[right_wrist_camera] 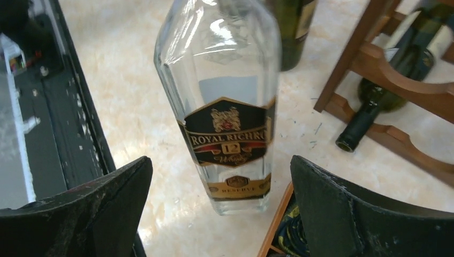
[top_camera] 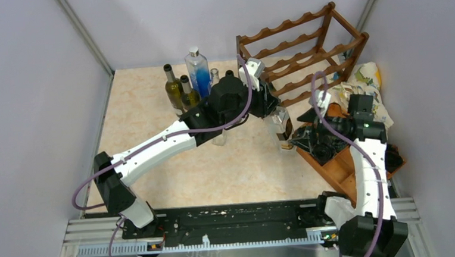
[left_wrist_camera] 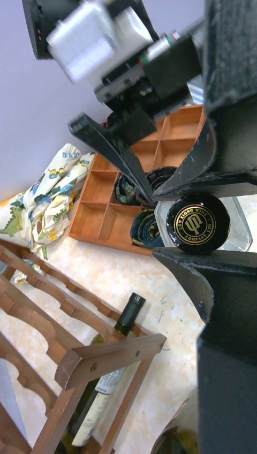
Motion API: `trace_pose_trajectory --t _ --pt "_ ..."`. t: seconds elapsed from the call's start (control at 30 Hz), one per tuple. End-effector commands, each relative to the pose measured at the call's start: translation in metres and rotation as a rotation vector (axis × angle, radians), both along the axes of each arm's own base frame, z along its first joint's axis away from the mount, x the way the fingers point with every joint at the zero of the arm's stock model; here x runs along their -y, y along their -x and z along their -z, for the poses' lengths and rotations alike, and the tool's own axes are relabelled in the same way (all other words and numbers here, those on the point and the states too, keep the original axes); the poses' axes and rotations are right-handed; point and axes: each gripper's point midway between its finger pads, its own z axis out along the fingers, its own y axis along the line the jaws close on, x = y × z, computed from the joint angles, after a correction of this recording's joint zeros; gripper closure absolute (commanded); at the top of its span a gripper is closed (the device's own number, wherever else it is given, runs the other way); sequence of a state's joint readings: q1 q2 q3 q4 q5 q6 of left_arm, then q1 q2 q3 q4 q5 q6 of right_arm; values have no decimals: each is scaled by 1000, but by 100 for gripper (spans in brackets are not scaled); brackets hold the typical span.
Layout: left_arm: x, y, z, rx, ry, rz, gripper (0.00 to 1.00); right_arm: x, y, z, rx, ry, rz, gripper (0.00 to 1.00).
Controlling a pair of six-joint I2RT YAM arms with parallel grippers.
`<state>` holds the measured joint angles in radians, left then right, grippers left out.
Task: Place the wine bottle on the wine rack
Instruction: Pick up the wine bottle from the center of the board.
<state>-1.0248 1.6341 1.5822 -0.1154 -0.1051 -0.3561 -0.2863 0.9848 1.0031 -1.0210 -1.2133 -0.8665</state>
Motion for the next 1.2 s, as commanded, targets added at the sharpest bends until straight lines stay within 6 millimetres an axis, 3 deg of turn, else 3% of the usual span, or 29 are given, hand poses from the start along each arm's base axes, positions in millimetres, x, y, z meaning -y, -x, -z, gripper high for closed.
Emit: trace_pose_trajectory --t 0.0,0.13,0.33,0.5,0.6,0.63,0.67,0.73,0.8,1.0,1.07,1.17 --pt "6 8 -86 73 262 49 100 -15 -25 -8 210 105 -16 2" --pt "4 9 -88 69 272 47 100 -31 -22 -1 186 100 -40 2" --pt "6 17 -95 62 313 86 100 -35 -26 23 184 109 -16 2" --pt "2 21 -95 52 333 108 100 -45 -23 29 272 123 -74 12" --pt "-1 25 -94 42 358 142 100 -47 -23 20 339 122 -95 31" --pt "-1 28 -93 40 370 163 100 -48 -23 16 355 123 -102 45" --pt "-2 30 -90 33 383 187 100 -48 -23 11 368 125 -104 66" --pt "-6 33 -85 3 414 237 98 -46 -24 4 391 145 -104 87" --pt "-12 36 -78 -37 431 284 83 -44 -22 0 426 186 -121 100" --pt "-45 48 -64 -53 402 347 17 -30 -14 -3 565 372 -177 100" --pt "-61 50 -59 -55 359 337 4 -23 -15 -5 650 469 -215 100" --pt "-85 55 -51 -100 310 341 1 -14 -14 -6 745 602 -278 100"
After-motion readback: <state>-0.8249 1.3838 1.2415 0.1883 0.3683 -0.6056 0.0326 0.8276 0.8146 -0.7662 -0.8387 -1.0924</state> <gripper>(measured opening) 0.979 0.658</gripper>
